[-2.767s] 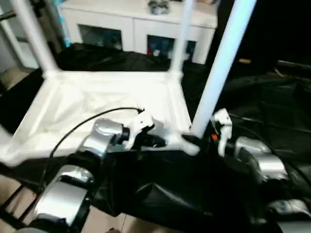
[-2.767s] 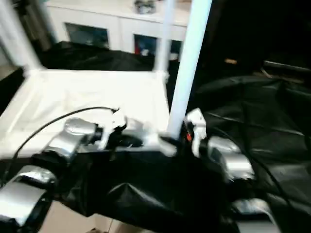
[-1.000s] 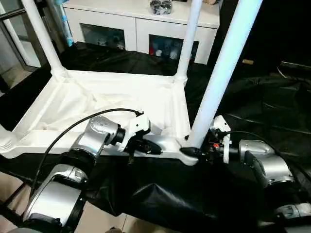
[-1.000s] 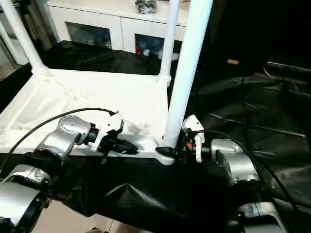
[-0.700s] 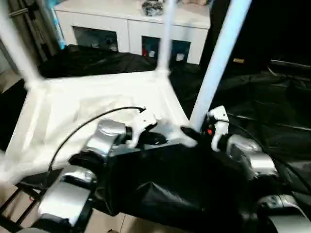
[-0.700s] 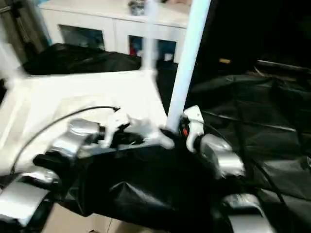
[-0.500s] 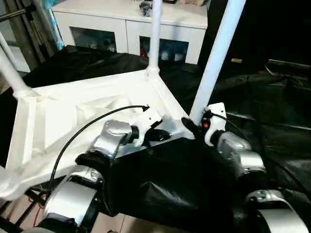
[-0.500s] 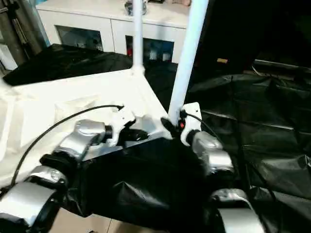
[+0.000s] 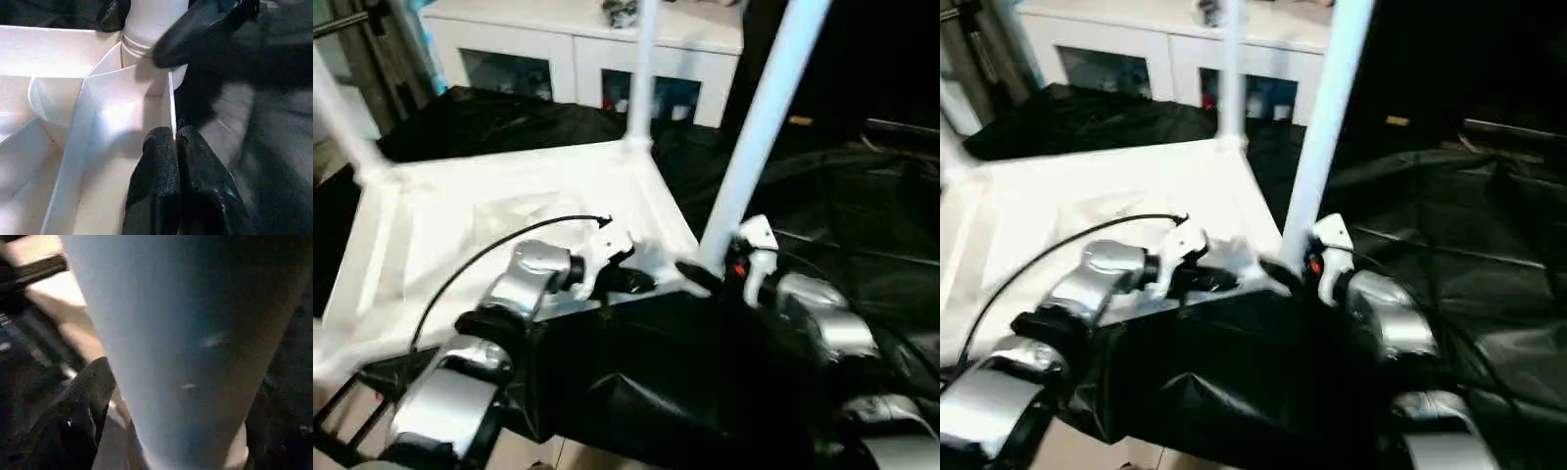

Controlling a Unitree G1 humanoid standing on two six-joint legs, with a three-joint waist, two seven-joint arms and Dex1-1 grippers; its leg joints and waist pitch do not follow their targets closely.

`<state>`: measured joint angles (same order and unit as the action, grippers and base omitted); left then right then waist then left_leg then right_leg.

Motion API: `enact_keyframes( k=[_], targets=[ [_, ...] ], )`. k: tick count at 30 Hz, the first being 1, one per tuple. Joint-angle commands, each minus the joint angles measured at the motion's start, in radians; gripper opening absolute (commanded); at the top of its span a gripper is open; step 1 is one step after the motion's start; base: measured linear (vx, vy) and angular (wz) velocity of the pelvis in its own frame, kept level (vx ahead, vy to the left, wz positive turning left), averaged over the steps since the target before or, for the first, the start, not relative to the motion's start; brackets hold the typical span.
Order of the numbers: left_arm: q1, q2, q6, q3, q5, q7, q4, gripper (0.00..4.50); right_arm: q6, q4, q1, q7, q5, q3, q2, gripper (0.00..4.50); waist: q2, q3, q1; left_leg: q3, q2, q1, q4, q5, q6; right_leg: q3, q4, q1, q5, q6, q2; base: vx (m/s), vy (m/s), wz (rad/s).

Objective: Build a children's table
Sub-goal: Rotate leg to tighten

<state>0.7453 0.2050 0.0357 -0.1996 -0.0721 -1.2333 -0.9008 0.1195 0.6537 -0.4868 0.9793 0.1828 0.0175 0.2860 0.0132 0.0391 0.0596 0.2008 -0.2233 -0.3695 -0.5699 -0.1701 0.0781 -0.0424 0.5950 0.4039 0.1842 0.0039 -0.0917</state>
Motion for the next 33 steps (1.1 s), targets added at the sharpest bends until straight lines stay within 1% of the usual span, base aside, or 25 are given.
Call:
enact_keyframes(
  k=[1,3,6,7,8,9,11,12,15,16,20,21,24,25,26,27,28,29,30,31,32,33],
  targets=[
    [-0.003,-0.016,0.039,-0.037,0.029,-0.079,0.046,0.0,0.044,-0.05,0.024,0.139,0.023,0.089,-0.006,3.77,0.002,-0.06,0.006,0.002,-0.011,0.013,0.052,-0.177,-0.1,0.022,-0.05,-0.052,0.006,-0.289,-0.034,0.0,0.0,0.0],
    [-0.006,0.005,0.046,-0.038,0.035,-0.119,0.049,0.0,0.067,-0.082,0.037,0.196,0.037,0.098,0.021,3.77,0.002,-0.059,0.009,0.002,-0.011,0.015,0.054,-0.195,-0.095,0.022,-0.053,-0.05,0.038,-0.287,-0.034,0.0,0.0,0.0],
    [-0.005,0.032,0.046,-0.035,0.042,-0.169,0.048,0.0,0.108,-0.115,0.049,0.256,0.051,0.11,0.05,3.77,0.001,-0.056,0.013,0.001,-0.013,0.017,0.058,-0.221,-0.075,0.023,-0.057,-0.048,0.092,-0.275,-0.035,0.0,0.0,0.0],
    [-0.004,0.036,0.046,-0.033,0.043,-0.177,0.048,0.0,0.115,-0.119,0.05,0.265,0.053,0.111,0.053,3.62,0.002,-0.056,0.016,0.001,-0.013,0.018,0.058,-0.229,-0.067,0.023,-0.059,-0.047,0.114,-0.269,-0.036,0.0,0.0,0.0],
    [-0.005,0.041,0.041,-0.034,0.046,-0.19,0.051,0.0,0.122,-0.123,0.052,0.271,0.054,0.113,0.055,3.62,0.002,-0.056,0.018,0.001,-0.013,0.018,0.059,-0.232,-0.059,0.024,-0.059,-0.046,0.125,-0.266,-0.037,0.0,0.0,0.0],
    [-0.005,0.041,0.041,-0.034,0.046,-0.19,0.051,0.0,0.122,-0.123,0.052,0.271,0.054,0.113,0.055,3.62,0.003,-0.056,0.018,0.001,-0.013,0.018,0.059,-0.231,-0.056,0.024,-0.059,-0.046,0.127,-0.265,-0.037,0.0,0.0,0.0],
    [-0.005,0.048,0.038,-0.034,0.05,-0.206,0.055,0.0,0.138,-0.133,0.057,0.286,0.057,0.118,0.059,3.35,0.001,-0.057,0.022,0.001,-0.013,0.018,0.059,-0.223,-0.049,0.025,-0.057,-0.046,0.118,-0.264,-0.037,0.0,0.0,0.0],
    [-0.005,0.051,0.038,-0.035,0.053,-0.215,0.056,0.0,0.15,-0.144,0.062,0.29,0.06,0.12,0.059,3.35,0.001,-0.057,0.024,0.001,-0.013,0.019,0.059,-0.218,-0.048,0.025,-0.056,-0.046,0.11,-0.265,-0.037,0.0,0.0,0.0],
    [-0.006,0.052,0.036,-0.035,0.056,-0.22,0.057,0.0,0.164,-0.154,0.067,0.293,0.064,0.122,0.057,3.05,0.001,-0.06,0.028,0.001,-0.012,0.018,0.056,-0.187,-0.055,0.024,-0.049,-0.047,0.051,-0.273,-0.036,0.0,0.0,0.0],
    [-0.007,0.051,0.035,-0.035,0.056,-0.222,0.058,0.0,0.169,-0.158,0.069,0.293,0.066,0.123,0.056,2.96,-0.001,-0.06,0.029,0.001,-0.011,0.018,0.055,-0.182,-0.057,0.023,-0.048,-0.048,0.039,-0.277,-0.036,0.0,0.0,0.0],
    [-0.009,0.047,0.036,-0.031,0.053,-0.214,0.058,0.0,0.177,-0.168,0.075,0.283,0.07,0.121,0.053,2.84,0.001,-0.059,0.029,0.002,-0.011,0.018,0.056,-0.194,-0.055,0.023,-0.051,-0.048,0.059,-0.275,-0.037,0.0,0.0,0.0],
    [-0.006,0.042,0.035,-0.027,0.05,-0.192,0.053,0.0,0.179,-0.171,0.078,0.261,0.067,0.112,0.046,2.83,0.001,-0.059,0.029,0.001,-0.011,0.019,0.057,-0.201,-0.05,0.024,-0.053,-0.048,0.079,-0.269,-0.038,0.0,0.0,0.0],
    [0.004,0.033,0.032,-0.022,0.044,-0.144,0.039,0.0,0.166,-0.162,0.078,0.213,0.055,0.099,0.03,2.8,0.001,-0.058,0.028,0.001,-0.011,0.018,0.058,-0.207,-0.043,0.024,-0.053,-0.047,0.09,-0.263,-0.037,0.0,0.0,0.0],
    [0.017,0.017,0.03,-0.014,0.037,-0.085,0.02,0.0,0.147,-0.131,0.069,0.141,0.035,0.086,0.006,2.79,0.0,-0.057,0.027,0.002,-0.012,0.019,0.058,-0.216,-0.033,0.025,-0.055,-0.043,0.107,-0.259,-0.038,0.0,0.0,0.0],
    [0.028,0.002,0.029,-0.004,0.035,-0.036,0.004,0.0,0.13,-0.096,0.056,0.069,0.015,0.074,-0.016,2.76,0.001,-0.056,0.025,-0.001,-0.01,0.02,0.06,-0.236,-0.021,0.024,-0.06,-0.044,0.15,-0.251,-0.04,0.0,0.0,0.0],
    [0.044,-0.024,0.027,0.007,0.031,0.03,-0.017,0.0,0.124,-0.027,0.028,-0.052,-0.01,0.049,-0.049,2.76,-0.001,-0.054,0.018,-0.001,-0.008,0.022,0.061,-0.257,-0.005,0.026,-0.064,-0.037,0.194,-0.24,-0.04,0.0,0.0,0.0],
    [0.044,-0.024,0.027,0.007,0.031,0.03,-0.017,0.0,0.124,-0.026,0.028,-0.053,-0.01,0.049,-0.049,2.74,-0.001,-0.054,0.018,-0.001,-0.008,0.022,0.061,-0.257,-0.005,0.026,-0.064,-0.037,0.194,-0.24,-0.04,0.0,0.0,0.0],
    [0.051,-0.039,0.029,0.008,0.026,0.065,-0.027,0.0,0.106,0.015,0.012,-0.133,-0.022,0.032,-0.072,2.72,0.002,-0.053,0.014,-0.006,-0.006,0.021,0.065,-0.275,0.012,0.026,-0.071,-0.041,0.263,-0.213,-0.042,0.0,0.0,0.0],
    [0.056,-0.049,0.029,0.008,0.022,0.088,-0.032,0.0,0.097,0.041,0.002,-0.184,-0.026,0.02,-0.087,2.69,0.004,-0.052,0.011,-0.005,-0.006,0.021,0.065,-0.277,0.016,0.027,-0.072,-0.038,0.269,-0.209,-0.042,0.0,0.0,0.0],
    [0.066,-0.074,0.025,0.01,0.015,0.139,-0.043,0.0,0.096,0.104,-0.024,-0.319,-0.03,-0.014,-0.124,2.66,0.0,-0.053,0.004,-0.007,-0.005,0.021,0.066,-0.284,0.023,0.027,-0.073,-0.037,0.281,-0.204,-0.042,0.0,0.0,0.0],
    [0.07,-0.091,0.022,0.01,0.014,0.16,-0.046,0.0,0.083,0.133,-0.034,-0.373,-0.027,-0.028,-0.146,2.66,0.002,-0.055,-0.006,-0.008,-0.003,0.019,0.066,-0.281,0.023,0.027,-0.072,-0.038,0.267,-0.203,-0.039,0.0,0.0,0.0],
    [0.07,-0.091,0.022,0.01,0.014,0.16,-0.046,0.0,0.083,0.133,-0.034,-0.373,-0.027,-0.028,-0.146,2.66,0.002,-0.055,-0.009,-0.008,-0.003,0.018,0.066,-0.276,0.023,0.027,-0.071,-0.038,0.259,-0.203,-0.039,0.0,0.0,0.0]
  ],
)
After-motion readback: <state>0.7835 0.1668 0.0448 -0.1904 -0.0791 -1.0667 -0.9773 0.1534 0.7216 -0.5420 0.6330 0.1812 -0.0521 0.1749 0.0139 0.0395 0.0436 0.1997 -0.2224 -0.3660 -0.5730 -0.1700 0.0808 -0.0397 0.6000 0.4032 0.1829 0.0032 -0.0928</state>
